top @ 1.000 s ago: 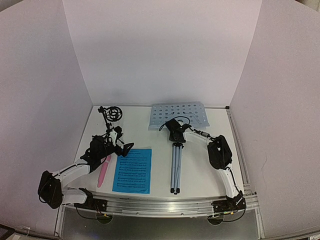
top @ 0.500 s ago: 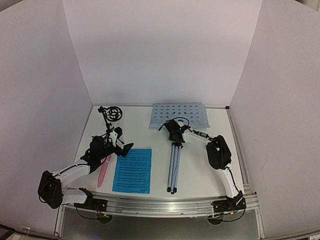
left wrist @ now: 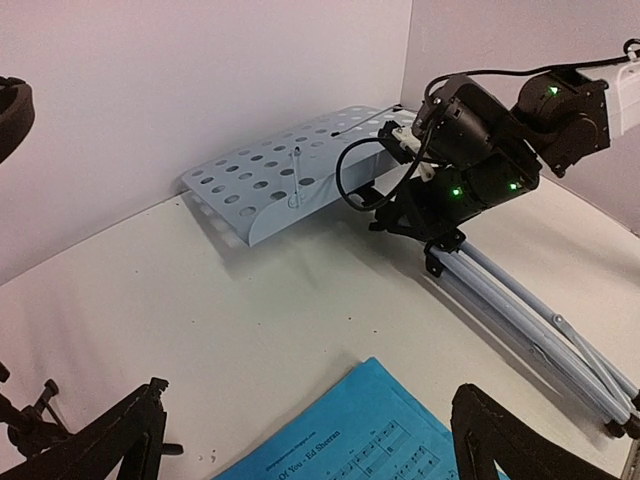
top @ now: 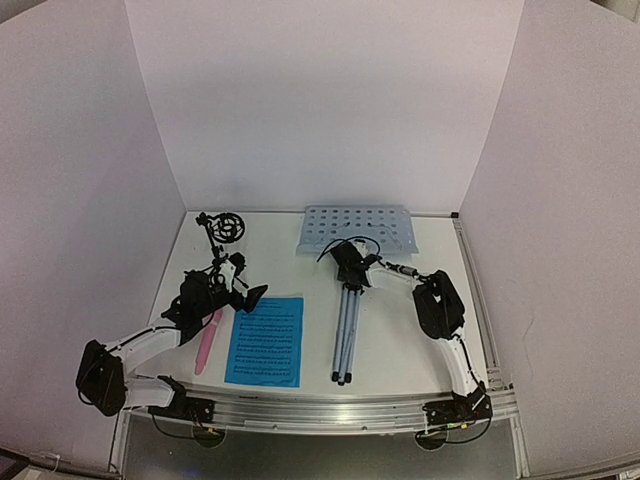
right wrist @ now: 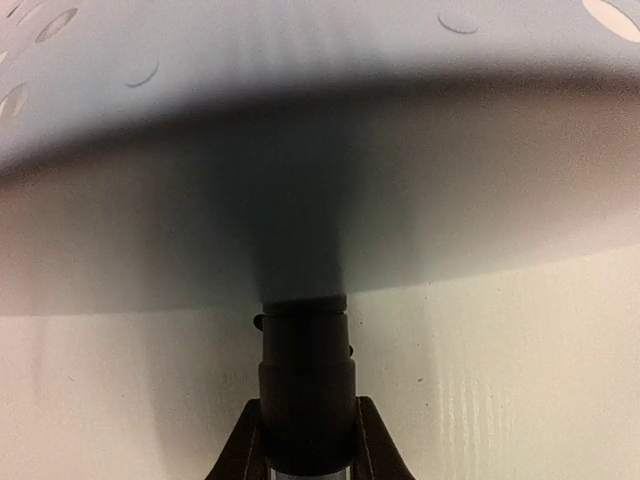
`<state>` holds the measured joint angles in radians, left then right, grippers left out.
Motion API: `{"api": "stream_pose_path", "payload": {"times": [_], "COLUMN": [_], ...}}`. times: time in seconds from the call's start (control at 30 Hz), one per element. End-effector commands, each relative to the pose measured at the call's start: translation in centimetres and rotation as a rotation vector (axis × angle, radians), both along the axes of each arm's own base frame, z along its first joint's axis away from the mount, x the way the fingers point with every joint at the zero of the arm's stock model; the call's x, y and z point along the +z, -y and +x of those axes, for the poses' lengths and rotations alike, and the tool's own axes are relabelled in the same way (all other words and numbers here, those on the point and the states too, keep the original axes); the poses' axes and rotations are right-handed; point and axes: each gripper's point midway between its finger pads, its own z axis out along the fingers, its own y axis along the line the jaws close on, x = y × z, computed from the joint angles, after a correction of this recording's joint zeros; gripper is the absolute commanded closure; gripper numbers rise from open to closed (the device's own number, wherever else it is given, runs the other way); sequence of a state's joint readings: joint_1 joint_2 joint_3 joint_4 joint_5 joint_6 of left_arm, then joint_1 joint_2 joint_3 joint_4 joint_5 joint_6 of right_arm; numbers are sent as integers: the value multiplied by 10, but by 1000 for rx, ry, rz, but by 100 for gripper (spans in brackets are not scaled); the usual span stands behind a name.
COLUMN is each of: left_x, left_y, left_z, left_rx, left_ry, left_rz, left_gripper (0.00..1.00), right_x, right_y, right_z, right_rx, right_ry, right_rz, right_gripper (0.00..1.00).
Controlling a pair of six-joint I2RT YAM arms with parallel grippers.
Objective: Set up the instrument practice props
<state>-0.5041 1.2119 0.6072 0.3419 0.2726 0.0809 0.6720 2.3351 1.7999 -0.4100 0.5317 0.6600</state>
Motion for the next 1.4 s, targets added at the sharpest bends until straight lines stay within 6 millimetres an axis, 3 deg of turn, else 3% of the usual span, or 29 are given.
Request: {"api": "stream_pose_path", "payload": {"times": [0.0, 0.23, 0.43, 0.63, 0.73, 0.87, 1.07, 1.2, 1.27, 1.37], "left_x": [31, 42, 52, 72, 81, 83, 88, 82, 79, 78], "left_y": [15, 24, 39, 79, 96, 118, 168, 191, 196, 206], "left_z": [2, 7, 10, 16, 31, 45, 57, 67, 78, 88], "left_rx": [-74, -123, -178, -247, -259, -305, -368, -375, -346, -341], "left_ry": [79, 159, 101, 54, 10, 57, 167, 237, 249, 270], "left_rz": [-37, -7, -72, -158, -221, -225, -233, -223, -225, -227], "left_gripper": [0, 0, 0, 0, 0, 0, 0, 1, 4, 19], "right_x": [243, 341, 429, 474, 496, 504, 504, 508, 509, 505], "right_y": [-5, 6, 7, 9, 8, 4, 10, 3, -4, -14], "right_z": [44, 29, -3, -36, -49, -58, -71, -75, -80, -86], "right_rx": [-42, -13, 42, 58, 78, 110, 82, 116, 135, 164], "right_ry": [651, 970, 1240, 1438, 1556, 1616, 1685, 1706, 1712, 1711], "right_rz": [258, 340, 379, 401, 381, 390, 409, 423, 399, 347], "right_gripper": [100, 100, 100, 100, 100, 100, 100, 100, 100, 100]}}
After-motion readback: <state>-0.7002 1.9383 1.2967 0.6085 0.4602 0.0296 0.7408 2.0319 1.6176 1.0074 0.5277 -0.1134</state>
